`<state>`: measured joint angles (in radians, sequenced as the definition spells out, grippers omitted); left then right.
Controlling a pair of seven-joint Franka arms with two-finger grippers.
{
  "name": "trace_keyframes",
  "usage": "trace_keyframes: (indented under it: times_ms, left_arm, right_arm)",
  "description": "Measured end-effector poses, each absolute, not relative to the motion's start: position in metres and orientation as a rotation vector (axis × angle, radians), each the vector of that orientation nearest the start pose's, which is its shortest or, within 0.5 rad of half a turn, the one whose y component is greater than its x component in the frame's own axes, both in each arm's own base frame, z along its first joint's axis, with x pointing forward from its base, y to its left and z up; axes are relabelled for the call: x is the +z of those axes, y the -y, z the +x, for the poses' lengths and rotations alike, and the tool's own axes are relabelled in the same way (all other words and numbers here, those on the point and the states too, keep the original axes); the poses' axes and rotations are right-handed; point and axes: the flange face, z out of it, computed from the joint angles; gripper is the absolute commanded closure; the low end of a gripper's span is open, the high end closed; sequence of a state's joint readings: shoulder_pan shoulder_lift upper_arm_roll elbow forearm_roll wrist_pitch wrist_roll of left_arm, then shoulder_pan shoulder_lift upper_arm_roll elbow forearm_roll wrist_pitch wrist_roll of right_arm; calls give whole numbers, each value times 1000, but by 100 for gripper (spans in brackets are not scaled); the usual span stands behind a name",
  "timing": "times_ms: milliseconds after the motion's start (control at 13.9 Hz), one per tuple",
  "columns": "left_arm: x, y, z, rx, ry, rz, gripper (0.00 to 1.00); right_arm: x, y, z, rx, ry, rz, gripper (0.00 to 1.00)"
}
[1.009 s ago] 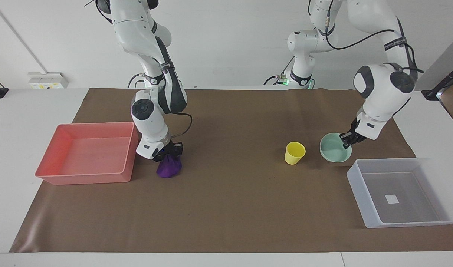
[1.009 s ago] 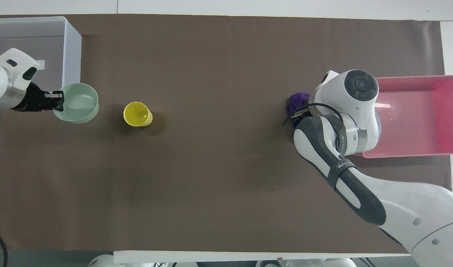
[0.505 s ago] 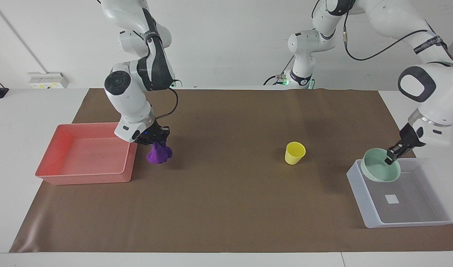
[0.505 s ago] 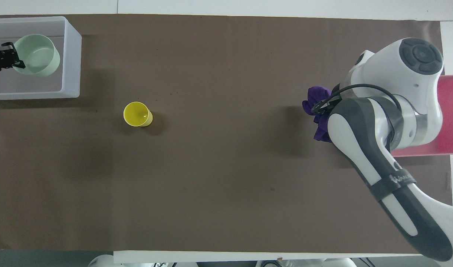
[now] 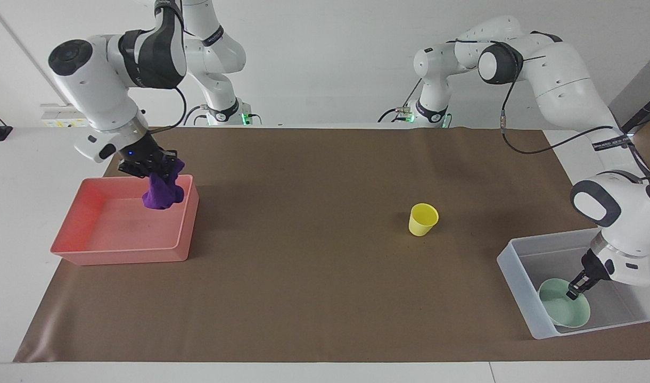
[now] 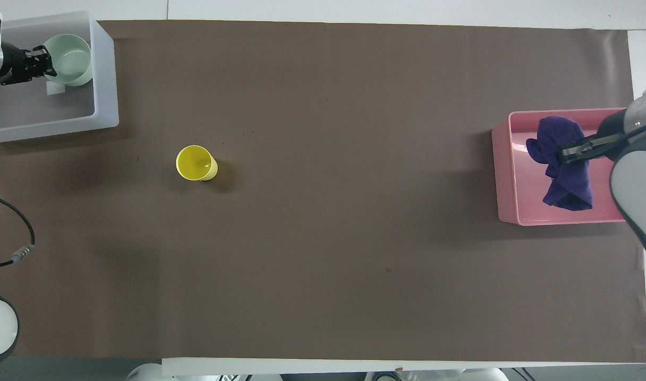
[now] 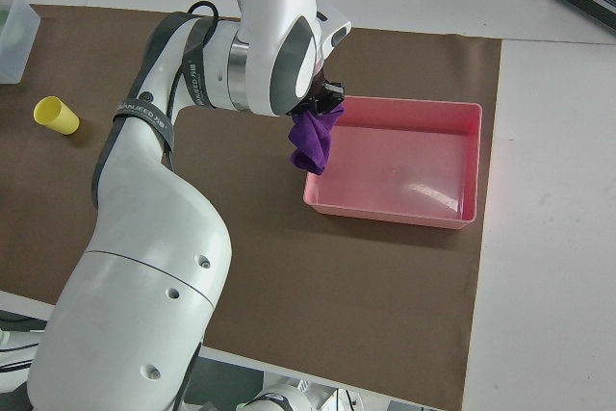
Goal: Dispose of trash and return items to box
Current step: 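Place the green cup in the white box while the right gripper drops the cloth, then reach the left gripper to the yellow cup and grasp it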
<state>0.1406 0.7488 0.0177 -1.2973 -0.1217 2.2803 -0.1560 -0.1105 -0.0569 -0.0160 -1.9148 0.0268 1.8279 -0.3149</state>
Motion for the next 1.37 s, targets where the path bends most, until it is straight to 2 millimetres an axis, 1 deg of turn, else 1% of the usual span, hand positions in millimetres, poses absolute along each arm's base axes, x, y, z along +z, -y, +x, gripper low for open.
trace_keyframes:
  times_ms: [72, 144, 216, 288, 432, 505, 577, 649, 721, 793, 865, 937, 1009, 1081, 1153, 1225, 1297, 1369]
  left_arm:
    - [325, -118, 757, -383, 608, -3150, 100]
    - [325, -124, 755, -370, 615, -3149, 100]
    - [323, -128, 752, -333, 591, -3155, 100]
    - [320, -131, 749, -293, 546, -3166, 100]
    - [322, -135, 745, -250, 497, -3177, 100]
    - [323, -136, 744, -232, 487, -3182, 90]
    - [322, -134, 743, -219, 472, -3186, 54]
    - [321, -132, 742, -206, 446, -3192, 24]
    - [318, -130, 740, -186, 417, -3199, 0]
    - [317, -127, 739, -178, 399, -3202, 0]
    - [322, -123, 737, -181, 383, -3205, 0]
    - [335, -118, 734, -197, 370, -3206, 0]
    - [355, -113, 730, -222, 360, -3206, 0]
    - [381, -110, 724, -236, 351, -3208, 0]
    - [409, -104, 716, -230, 336, -3214, 0]
    - [438, -91, 706, -207, 304, -3224, 0]
    - [463, -70, 694, -162, 272, -3236, 0]
    - [480, -41, 680, -74, 279, -3246, 0]
  right_arm:
    - [508, 89, 532, 50, 278, -3094, 99]
    - [499, 106, 527, 65, 269, -3093, 99]
    - [486, 118, 523, 72, 259, -3092, 99]
    - [472, 124, 521, 69, 249, -3096, 98]
    - [438, 125, 522, 24, 249, -3108, 97]
    - [422, 124, 523, 26, 252, -3109, 96]
    - [407, 123, 525, 34, 253, -3108, 94]
    - [394, 124, 528, 37, 254, -3108, 91]
    - [384, 124, 530, 34, 255, -3109, 84]
    - [374, 124, 531, 24, 255, -3111, 66]
    - [368, 124, 531, 18, 256, -3113, 39]
    - [365, 123, 530, 22, 258, -3112, 17]
    - [366, 122, 530, 21, 259, -3112, 9]
    - [368, 122, 531, 22, 260, -3112, 3]
    - [373, 122, 532, 28, 262, -3110, 1]
    - [380, 121, 533, 43, 265, -3105, 1]
    - [391, 118, 536, 63, 254, -3099, 1]
    - [406, 114, 539, 77, 218, -3097, 1]
